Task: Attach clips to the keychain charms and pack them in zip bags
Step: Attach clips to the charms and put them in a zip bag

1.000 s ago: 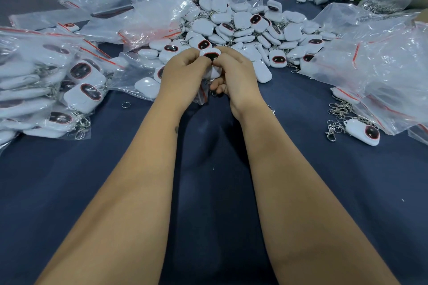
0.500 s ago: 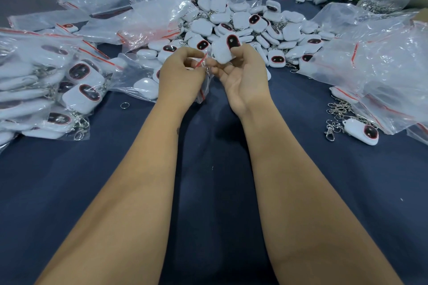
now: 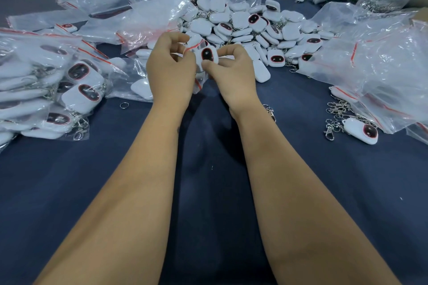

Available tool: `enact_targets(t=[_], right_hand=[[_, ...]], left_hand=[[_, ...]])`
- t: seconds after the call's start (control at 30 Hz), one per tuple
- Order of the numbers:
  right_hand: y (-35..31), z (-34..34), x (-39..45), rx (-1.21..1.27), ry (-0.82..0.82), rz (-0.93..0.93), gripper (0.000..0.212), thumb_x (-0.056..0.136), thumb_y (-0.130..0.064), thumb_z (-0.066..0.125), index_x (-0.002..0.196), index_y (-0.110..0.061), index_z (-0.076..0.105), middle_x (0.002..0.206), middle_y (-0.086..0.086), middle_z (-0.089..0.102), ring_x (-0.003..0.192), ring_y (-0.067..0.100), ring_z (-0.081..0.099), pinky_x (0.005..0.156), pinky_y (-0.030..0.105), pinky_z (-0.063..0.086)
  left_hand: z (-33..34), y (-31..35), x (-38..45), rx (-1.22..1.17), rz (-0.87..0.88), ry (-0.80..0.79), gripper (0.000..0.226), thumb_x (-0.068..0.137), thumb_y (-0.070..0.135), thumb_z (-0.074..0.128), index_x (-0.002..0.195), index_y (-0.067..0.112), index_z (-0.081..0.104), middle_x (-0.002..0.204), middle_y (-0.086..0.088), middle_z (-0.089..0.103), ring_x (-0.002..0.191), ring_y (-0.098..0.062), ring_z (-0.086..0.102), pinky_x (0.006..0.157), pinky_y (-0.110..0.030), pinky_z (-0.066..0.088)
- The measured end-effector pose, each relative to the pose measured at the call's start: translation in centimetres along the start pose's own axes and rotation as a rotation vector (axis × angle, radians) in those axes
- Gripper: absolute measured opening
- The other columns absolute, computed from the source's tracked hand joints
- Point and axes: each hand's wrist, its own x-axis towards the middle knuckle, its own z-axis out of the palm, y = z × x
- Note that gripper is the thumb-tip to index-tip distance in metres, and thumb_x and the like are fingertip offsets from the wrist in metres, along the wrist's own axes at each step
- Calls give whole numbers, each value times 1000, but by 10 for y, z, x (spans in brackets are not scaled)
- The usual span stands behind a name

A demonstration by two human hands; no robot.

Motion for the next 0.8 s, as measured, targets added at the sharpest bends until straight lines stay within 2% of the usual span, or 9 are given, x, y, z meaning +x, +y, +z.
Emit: enact_targets(t=[0.13, 0.23, 0.37, 0.47, 0.53, 0.6, 0.67, 0.73, 0.8], right_hand=[[1, 4, -4, -153, -147, -108, 15, 88, -7, 64, 100, -11, 72, 77, 2, 71, 72, 10, 64, 76, 30, 53], [2, 7, -5, -231, -182, -123, 21, 90, -9, 62, 108, -12, 72, 78, 1, 67, 72, 11, 58, 75, 29, 49], [3, 9, -5, -239, -99, -112, 19, 84, -3, 66, 86, -20, 59, 81, 4, 67, 74, 20, 63, 74, 31, 52], [3, 9, -3, -357, -135, -214, 28, 81, 2, 61, 71, -24, 67, 72, -8, 62, 68, 6, 55, 65, 15, 43], [4, 10, -4, -489, -239, -232, 37, 83, 0, 57, 64, -31, 61, 73, -2, 62, 71, 15, 56, 66, 25, 45], [8, 13, -4, -593, -311, -226, 20, 89, -1, 53, 88, -16, 68, 94, 12, 68, 90, 29, 62, 81, 41, 51], [10, 14, -2, -581, -276, -218, 18, 91, -2, 50, 99, -4, 66, 96, 13, 69, 90, 26, 62, 83, 41, 52], [8, 12, -3, -523, -172, -204, 20, 85, -1, 49, 86, -6, 68, 78, 0, 67, 74, 7, 57, 70, 27, 48], [4, 8, -2, -425, -29, -187, 20, 81, -2, 52, 80, -12, 70, 77, -7, 65, 72, -2, 55, 68, 19, 45]], left_hand=[[0, 2, -1, -2, 26, 25, 25, 82, 4, 54, 94, 23, 64, 81, 14, 59, 61, 7, 49, 63, -7, 40], [-1, 3, 0, -8, 29, 43, 24, 82, 5, 54, 92, 23, 64, 81, 14, 60, 61, 6, 49, 65, -9, 41], [0, 3, 0, -12, 47, 62, 21, 83, 6, 54, 91, 23, 64, 81, 13, 60, 63, 3, 48, 68, -13, 44], [-1, 4, -1, -14, 93, 72, 21, 82, 7, 55, 89, 25, 62, 82, 14, 61, 64, 3, 48, 69, -13, 43], [0, 3, -2, 18, 122, 45, 22, 81, 9, 55, 90, 28, 61, 83, 14, 61, 67, 3, 49, 69, -12, 43], [2, 1, -4, 77, 141, -7, 23, 80, 11, 55, 91, 31, 61, 84, 16, 60, 70, 3, 50, 71, -14, 45], [4, -2, -4, 144, 127, -58, 21, 80, 15, 55, 90, 33, 60, 86, 17, 61, 74, 1, 53, 76, -21, 49], [5, -4, -2, 181, 76, -87, 21, 81, 16, 53, 85, 35, 59, 89, 14, 64, 81, -8, 59, 83, -33, 53], [4, -6, 0, 209, 30, -89, 24, 81, 14, 50, 82, 36, 58, 91, 11, 66, 86, -16, 62, 84, -42, 53]])
